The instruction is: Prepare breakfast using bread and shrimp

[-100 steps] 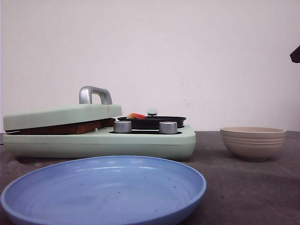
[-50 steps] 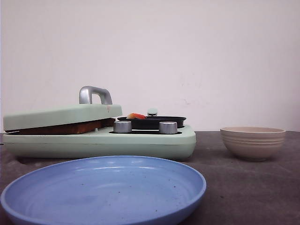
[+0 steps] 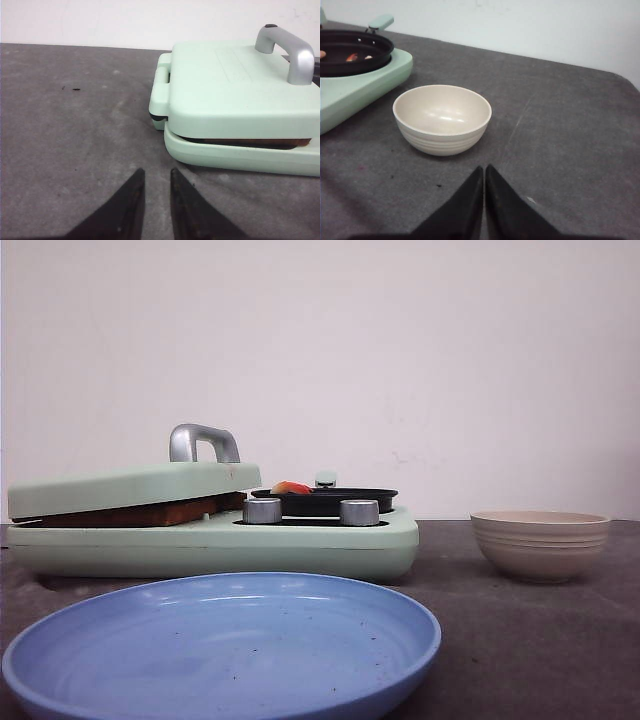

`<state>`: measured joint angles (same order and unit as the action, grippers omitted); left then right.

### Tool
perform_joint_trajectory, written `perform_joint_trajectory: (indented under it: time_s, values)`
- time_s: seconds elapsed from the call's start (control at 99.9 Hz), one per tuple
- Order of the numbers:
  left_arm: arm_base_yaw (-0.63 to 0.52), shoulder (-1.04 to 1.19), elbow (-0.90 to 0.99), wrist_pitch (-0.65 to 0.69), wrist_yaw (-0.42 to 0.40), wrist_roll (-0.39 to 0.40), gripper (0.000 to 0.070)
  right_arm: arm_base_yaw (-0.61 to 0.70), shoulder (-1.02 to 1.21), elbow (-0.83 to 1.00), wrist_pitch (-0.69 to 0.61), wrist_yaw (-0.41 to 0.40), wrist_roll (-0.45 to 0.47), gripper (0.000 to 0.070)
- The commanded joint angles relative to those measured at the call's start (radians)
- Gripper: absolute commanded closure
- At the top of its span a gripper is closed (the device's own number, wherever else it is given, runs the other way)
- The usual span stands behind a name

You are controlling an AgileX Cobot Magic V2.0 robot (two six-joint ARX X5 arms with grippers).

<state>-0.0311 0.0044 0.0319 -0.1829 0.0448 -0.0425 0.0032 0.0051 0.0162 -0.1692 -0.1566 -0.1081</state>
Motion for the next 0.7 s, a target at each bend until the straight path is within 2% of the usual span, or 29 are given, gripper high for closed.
perform_joint_trajectory:
  time_s: [0.0,0.14,0.27,0.691]
  values:
    - [0.0,0.0,-0.018,-0.004,0.005,0.005,0.0673,0.002,-0.002,-0.005,-0.008,0.004,-0.007,0.07]
    - [0.0,0.0,-0.018,-0.004,0.005,0.005,0.0673,0.0,-0.002,-0.005,-0.008,0.002,-0.01,0.07]
    - [0.0,0.0,-0.018,-0.004,0.005,0.005,0.0673,0.001,-0.002,-0.005,0.014,-0.055,-0.009,0.07]
    - [0.0,0.0,-0.018,-0.004,0.005,0.005,0.0673,0.001,-0.002,-0.005,0.019,-0.052,-0.008,0.07]
